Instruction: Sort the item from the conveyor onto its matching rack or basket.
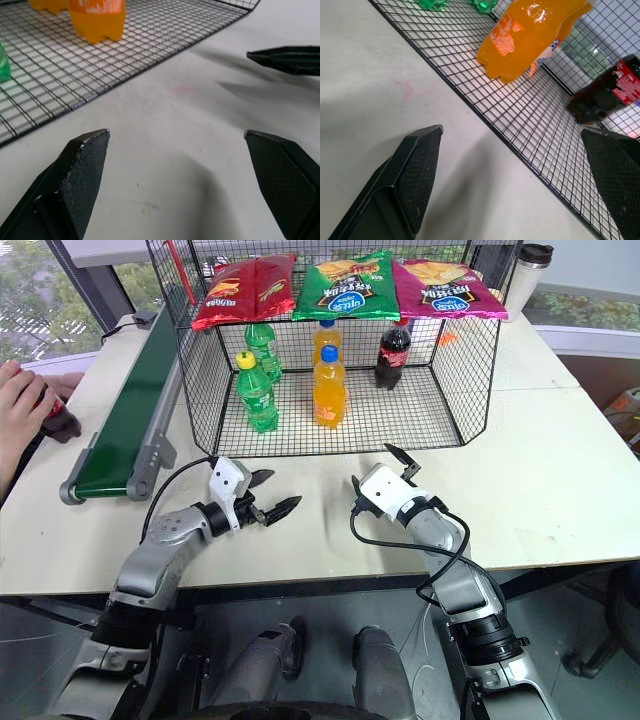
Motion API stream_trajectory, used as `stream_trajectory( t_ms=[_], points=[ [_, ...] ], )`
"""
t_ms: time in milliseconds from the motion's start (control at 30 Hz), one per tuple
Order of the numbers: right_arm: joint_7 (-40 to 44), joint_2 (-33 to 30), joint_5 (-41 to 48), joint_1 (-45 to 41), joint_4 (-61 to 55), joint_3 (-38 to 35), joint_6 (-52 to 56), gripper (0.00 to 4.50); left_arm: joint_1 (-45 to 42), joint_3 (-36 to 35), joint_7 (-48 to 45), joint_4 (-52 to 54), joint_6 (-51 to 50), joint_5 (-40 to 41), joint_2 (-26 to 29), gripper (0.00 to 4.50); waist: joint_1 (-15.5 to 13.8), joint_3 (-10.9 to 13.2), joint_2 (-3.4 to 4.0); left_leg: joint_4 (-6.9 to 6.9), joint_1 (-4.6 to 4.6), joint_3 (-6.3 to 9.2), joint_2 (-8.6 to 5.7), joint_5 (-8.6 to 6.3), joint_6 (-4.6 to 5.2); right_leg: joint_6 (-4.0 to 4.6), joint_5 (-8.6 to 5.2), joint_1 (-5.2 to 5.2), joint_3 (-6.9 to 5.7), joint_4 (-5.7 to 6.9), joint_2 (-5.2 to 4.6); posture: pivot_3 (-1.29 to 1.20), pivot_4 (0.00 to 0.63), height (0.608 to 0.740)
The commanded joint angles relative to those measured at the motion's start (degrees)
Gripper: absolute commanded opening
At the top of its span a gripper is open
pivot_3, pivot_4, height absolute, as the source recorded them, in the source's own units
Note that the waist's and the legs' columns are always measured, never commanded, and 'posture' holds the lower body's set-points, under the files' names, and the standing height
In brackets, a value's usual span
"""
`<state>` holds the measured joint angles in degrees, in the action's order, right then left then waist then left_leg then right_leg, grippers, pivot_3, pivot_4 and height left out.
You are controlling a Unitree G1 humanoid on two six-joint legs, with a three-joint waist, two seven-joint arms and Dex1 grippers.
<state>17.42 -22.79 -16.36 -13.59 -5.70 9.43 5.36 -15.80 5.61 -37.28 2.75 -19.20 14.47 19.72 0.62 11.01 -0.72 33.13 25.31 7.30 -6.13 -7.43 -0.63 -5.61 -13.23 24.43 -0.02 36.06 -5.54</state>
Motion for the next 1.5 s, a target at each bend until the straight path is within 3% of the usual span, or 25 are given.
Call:
stream_trajectory(
  t_ms=[33,500,1333,1500],
  points=[
    [0.0,0.3,0.5,-0.2,-2.2,-0.6,-0.7,4.47,0.6,-1.2,-0.1,4.1,0.1,1.1,0.4,4.50,0.0,0.0,0.00,0.00,0.00,0.00,0.00,0.00,0.00,0.00,0.00,0.00,0.00,0.00,0.00,0.00,0.150,0.738],
    [0.3,0.2,1.7,-1.3,-1.6,-1.6,-0.1,4.47,-0.7,-2.0,2.0,6.3,-3.9,2.2,0.2,4.50,0.0,0.0,0.00,0.00,0.00,0.00,0.00,0.00,0.00,0.00,0.00,0.00,0.00,0.00,0.00,0.00,0.150,0.738],
    [2.0,-0.9,2.2,-1.1,-1.3,-1.1,-1.6,4.47,-0.8,-2.4,1.3,4.3,-1.6,2.3,-0.4,4.50,0.0,0.0,0.00,0.00,0.00,-0.01,0.00,0.00,0.00,0.00,0.00,0.00,0.00,0.00,0.00,0.00,0.150,0.738],
    [3.9,0.8,7.5,-1.9,-2.7,-4.1,3.0,4.47,-0.6,-3.9,2.4,5.5,-1.1,2.5,-0.6,4.50,0.0,0.0,0.00,0.00,0.00,0.00,0.00,0.00,0.00,0.00,0.00,0.00,0.00,0.00,0.00,0.00,0.150,0.738]
  ],
)
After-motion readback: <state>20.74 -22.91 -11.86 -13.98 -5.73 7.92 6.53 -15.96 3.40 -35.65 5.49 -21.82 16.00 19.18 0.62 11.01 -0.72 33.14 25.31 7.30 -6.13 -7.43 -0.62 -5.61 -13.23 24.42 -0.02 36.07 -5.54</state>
